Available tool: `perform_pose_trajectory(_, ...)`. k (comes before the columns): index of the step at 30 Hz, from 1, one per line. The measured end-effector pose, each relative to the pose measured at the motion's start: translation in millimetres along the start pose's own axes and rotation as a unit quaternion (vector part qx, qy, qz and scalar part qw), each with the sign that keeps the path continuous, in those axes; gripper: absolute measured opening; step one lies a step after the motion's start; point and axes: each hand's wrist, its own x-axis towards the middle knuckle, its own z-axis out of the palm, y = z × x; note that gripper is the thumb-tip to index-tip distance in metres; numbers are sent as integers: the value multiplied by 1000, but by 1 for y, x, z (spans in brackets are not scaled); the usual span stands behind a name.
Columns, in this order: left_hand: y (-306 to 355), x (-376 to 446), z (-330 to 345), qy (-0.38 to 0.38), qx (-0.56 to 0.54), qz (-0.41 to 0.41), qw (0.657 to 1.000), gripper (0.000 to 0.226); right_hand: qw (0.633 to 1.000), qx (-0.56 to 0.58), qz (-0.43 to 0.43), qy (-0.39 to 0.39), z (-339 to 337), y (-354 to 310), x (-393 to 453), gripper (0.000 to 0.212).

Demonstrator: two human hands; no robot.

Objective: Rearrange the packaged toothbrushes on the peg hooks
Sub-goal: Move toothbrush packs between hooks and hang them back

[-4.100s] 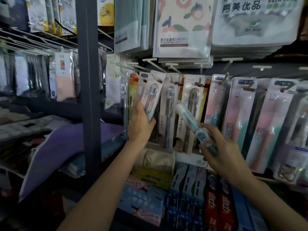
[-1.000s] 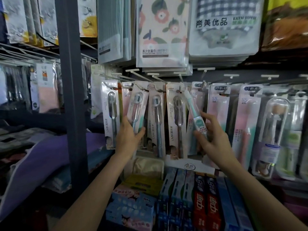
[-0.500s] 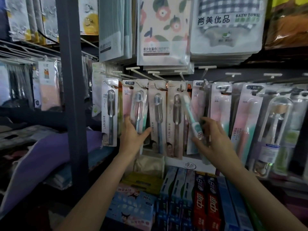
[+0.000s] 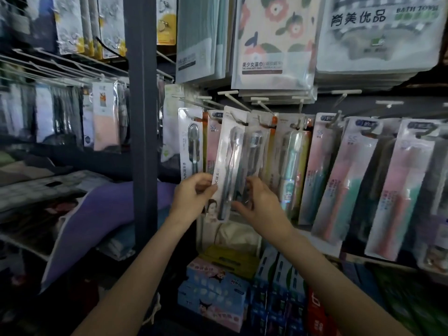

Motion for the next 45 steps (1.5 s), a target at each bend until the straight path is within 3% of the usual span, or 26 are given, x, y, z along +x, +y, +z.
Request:
perform_pose_trajectory(3,5,-3,-9,-34,-57,-22,998,14,994,95,62,-6,11,-7,6,70)
perform_pose_trajectory(7,10,-4,-16,-97,-78,-45,991,19,975,196,93,47,6,-13,11,53)
perform_pose_trajectory(10,6,-1,-17,-109,-42,-19,993,21,984,147,72,72,-7,-9,11,51)
perform_pose_trajectory(13,-4,3,-13,-77,-39,-37,996,20,995,14,30,99,-28,-5,10,54)
perform_pose_trajectory(17,-10,7,2,-75,-27,-30,996,29,991,-121,-9,60,-46,-9,10,52)
perform_pose_trajectory(25,6,13,26,-56,-50,7,997,20,983,-100,-12,151,-88,-1,-19,29)
perform_pose_trajectory(30,31,15,57,-76,-41,-40,995,68,985,-56,-5,165,-108,14,-37,25)
perform_pose_trajectory(35,43,16,68,-39,1,-21,999,33,990,-52,-7,133,-112,37,-62,22)
perform_pose_trajectory(39,43,12,58,-104,-161,-55,980,8,992,-60,25,112,-108,60,-83,30)
perform_pose_trajectory(41,40,12,54,-99,-184,-56,976,10,993,-42,37,107,-107,67,-90,38)
perform_pose_trajectory(45,37,11,53,-90,-198,-62,974,9,992,-23,45,118,-105,75,-95,27)
